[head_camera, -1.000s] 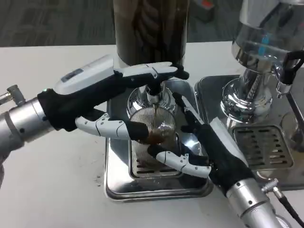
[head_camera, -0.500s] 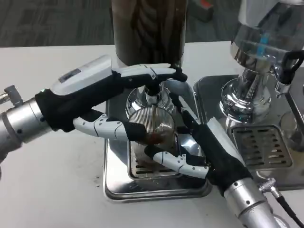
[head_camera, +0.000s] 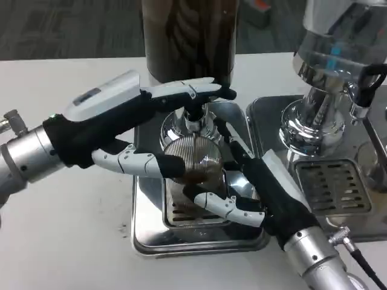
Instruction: Grasp the cup under the faucet to collect the drink, then remove the cup.
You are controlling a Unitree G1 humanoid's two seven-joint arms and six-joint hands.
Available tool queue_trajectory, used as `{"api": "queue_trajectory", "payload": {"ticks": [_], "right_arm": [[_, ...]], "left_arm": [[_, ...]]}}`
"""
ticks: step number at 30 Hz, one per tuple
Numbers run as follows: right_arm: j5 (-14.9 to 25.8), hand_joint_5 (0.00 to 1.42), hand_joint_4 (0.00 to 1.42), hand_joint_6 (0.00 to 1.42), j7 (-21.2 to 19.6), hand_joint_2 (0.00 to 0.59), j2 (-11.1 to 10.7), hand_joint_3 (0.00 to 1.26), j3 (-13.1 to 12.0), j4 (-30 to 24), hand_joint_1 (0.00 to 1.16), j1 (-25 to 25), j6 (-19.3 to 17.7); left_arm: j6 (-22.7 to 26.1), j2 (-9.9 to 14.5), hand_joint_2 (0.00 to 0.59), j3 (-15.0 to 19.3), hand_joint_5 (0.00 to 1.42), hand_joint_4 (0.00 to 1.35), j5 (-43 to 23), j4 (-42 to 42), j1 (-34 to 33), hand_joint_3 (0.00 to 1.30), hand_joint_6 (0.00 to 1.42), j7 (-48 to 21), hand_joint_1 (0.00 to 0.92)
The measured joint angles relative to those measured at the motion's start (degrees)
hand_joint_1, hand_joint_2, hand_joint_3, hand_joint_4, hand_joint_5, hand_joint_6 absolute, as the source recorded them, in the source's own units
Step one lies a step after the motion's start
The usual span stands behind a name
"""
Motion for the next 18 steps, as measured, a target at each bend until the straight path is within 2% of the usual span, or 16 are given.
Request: {"api": "queue_trajectory", "payload": {"ticks": [12,18], "right_arm": [[0.42,0.00,0.00,0.20,-0.01,0.180,0.13,0.00,-0.01,0.00,0.52,0.01,0.01],[0.42,0.00,0.00,0.20,-0.06,0.183,0.33,0.00,0.00,-0.01,0.52,0.08,0.02]], "left_arm": [[-0.29,-0.12,0.111,1.17,0.09,0.05,-0.94,2.97,-0.17,0.12,0.28,0.38,0.000],[-1.07,-0.90,0.113,1.17,0.08,0.00,-0.75,4.77,-0.74,0.04,0.29,0.54,0.000]]}}
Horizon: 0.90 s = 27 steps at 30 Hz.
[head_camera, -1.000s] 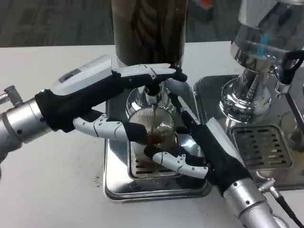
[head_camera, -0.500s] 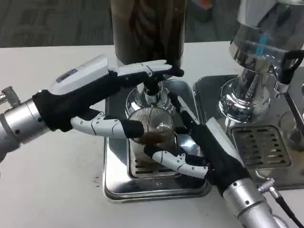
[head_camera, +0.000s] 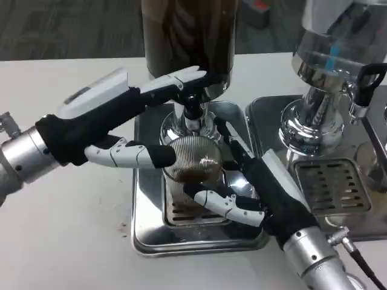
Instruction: Grasp the cup under the faucet to collect the drink, then remove the cup.
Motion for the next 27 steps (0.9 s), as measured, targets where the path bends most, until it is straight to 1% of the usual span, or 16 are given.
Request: {"api": "queue_trajectory", "payload": {"ticks": [3,11,21,27], "right_arm": [[0.00,0.00,0.00,0.20,-0.24,0.185,0.21,0.00,-0.01,-0.02,0.51,0.23,0.01],[0.00,0.00,0.00,0.20,-0.86,0.186,0.47,0.00,-0.01,-0.02,0.51,0.91,0.08],[0.00,0.00,0.00,0.20,-1.22,0.186,0.73,0.00,-0.09,0.17,0.51,0.83,0.08],[0.00,0.00,0.00,0.20,-1.57,0.186,0.76,0.00,-0.15,0.67,0.51,0.69,0.08]], "left_arm": [[-0.15,-0.66,0.122,0.00,0.07,0.00,-0.15,1.02,-0.11,0.01,0.29,-0.01,0.000],[-1.05,-1.15,0.122,0.11,0.07,0.00,-0.88,1.95,-0.42,0.01,0.29,-0.42,0.000],[-2.68,-1.17,0.121,0.82,0.08,0.00,-3.41,1.93,-0.76,0.01,0.31,-0.64,0.000],[-3.14,-1.17,0.121,1.81,0.09,0.00,-5.43,1.68,-1.14,0.02,0.32,-1.30,0.000]]}}
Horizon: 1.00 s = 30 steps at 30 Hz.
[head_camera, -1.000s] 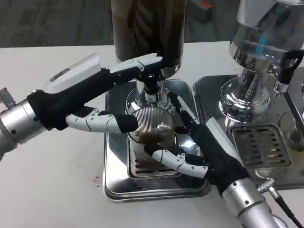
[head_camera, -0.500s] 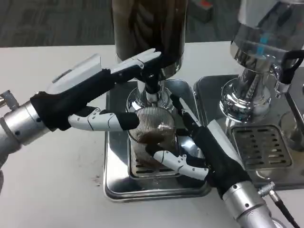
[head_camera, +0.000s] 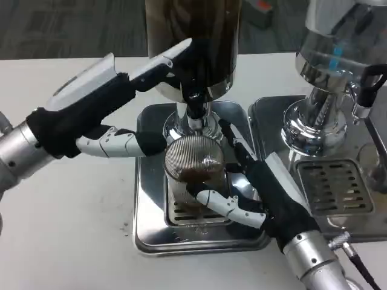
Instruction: Grasp the cup under the faucet to collect the drink, then remove the cup.
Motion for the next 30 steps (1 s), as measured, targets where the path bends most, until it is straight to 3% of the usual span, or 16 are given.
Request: {"api": "queue_trajectory", "payload": {"ticks": [14,30], "right_arm": [[0.01,0.00,0.00,0.20,-0.47,0.180,0.23,0.00,-0.19,0.84,0.49,-0.36,-0.02],[0.12,0.00,0.00,0.18,-0.49,0.165,0.23,0.00,-0.78,0.85,0.51,-0.33,-0.17]], "left_arm": [[-0.48,0.05,0.121,1.40,0.11,0.00,-2.57,-2.11,-0.22,0.05,0.34,-1.33,0.000],[-1.94,0.05,0.110,7.20,0.11,0.01,-0.67,-4.45,10.47,0.06,0.32,3.38,0.000]]}}
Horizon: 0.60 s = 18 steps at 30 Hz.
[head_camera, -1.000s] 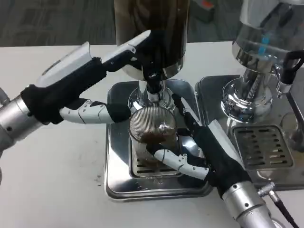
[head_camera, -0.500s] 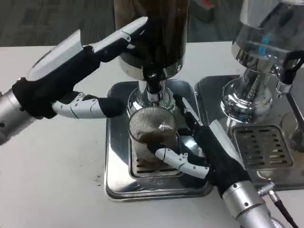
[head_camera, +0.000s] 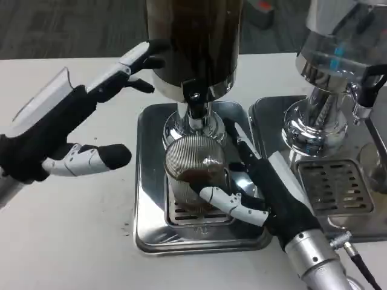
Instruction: Grasp the cup under the faucet to collect the drink, then remove the cup.
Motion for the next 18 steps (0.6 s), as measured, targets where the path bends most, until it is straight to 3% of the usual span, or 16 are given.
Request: {"api": "queue_trajectory", "payload": {"ticks": [18], "right_arm": [[-2.39,0.00,0.00,0.15,0.36,0.129,-1.18,0.00,0.90,-0.02,0.60,-0.01,1.02]], "left_arm": [[1.34,0.06,0.121,0.46,0.14,0.08,0.94,-0.19,6.05,0.14,0.33,2.32,0.000]]}}
